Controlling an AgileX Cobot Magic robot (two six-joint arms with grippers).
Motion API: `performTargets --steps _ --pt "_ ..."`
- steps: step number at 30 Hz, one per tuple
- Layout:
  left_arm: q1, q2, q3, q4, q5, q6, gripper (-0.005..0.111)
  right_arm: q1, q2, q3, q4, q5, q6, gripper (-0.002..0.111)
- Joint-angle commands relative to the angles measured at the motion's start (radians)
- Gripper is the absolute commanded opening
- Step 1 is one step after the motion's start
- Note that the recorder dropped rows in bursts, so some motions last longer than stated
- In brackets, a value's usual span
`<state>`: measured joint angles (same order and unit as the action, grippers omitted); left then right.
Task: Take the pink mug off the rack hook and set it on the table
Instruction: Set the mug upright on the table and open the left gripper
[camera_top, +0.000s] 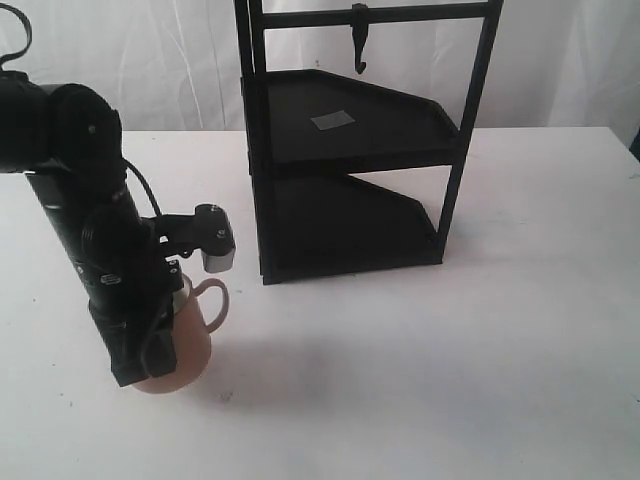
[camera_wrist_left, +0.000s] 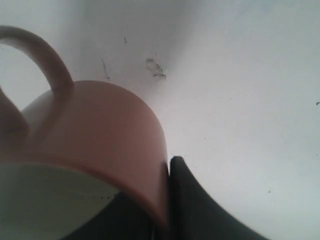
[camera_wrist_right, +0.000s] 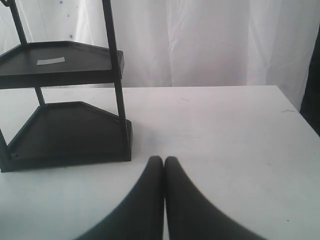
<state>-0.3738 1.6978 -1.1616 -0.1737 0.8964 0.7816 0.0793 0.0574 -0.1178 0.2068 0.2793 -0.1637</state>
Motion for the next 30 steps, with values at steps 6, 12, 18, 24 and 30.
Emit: performTargets --steps 6,12,18,24,30 --pt "0.002 0.04 0.004 0.074 -0.058 -0.072 0.0 0.002 0.003 0.002 0.004 -0.012 0.002 0.0" --pt "0.002 0.04 0.045 0.07 -0.132 -0.072 0.0 0.002 0.003 0.002 0.004 -0.012 0.002 0.0" --pt "0.002 0.04 0.077 0.07 -0.176 -0.072 0.0 0.002 0.003 0.002 0.004 -0.012 0.002 0.0" --pt "0.002 0.036 0.077 0.07 -0.185 -0.072 0.016 0.002 0.003 0.002 0.004 -0.012 0.002 0.0" --pt "0.002 0.012 0.077 0.07 -0.188 -0.072 0.046 0.002 0.003 0.002 0.004 -0.012 0.002 0.0"
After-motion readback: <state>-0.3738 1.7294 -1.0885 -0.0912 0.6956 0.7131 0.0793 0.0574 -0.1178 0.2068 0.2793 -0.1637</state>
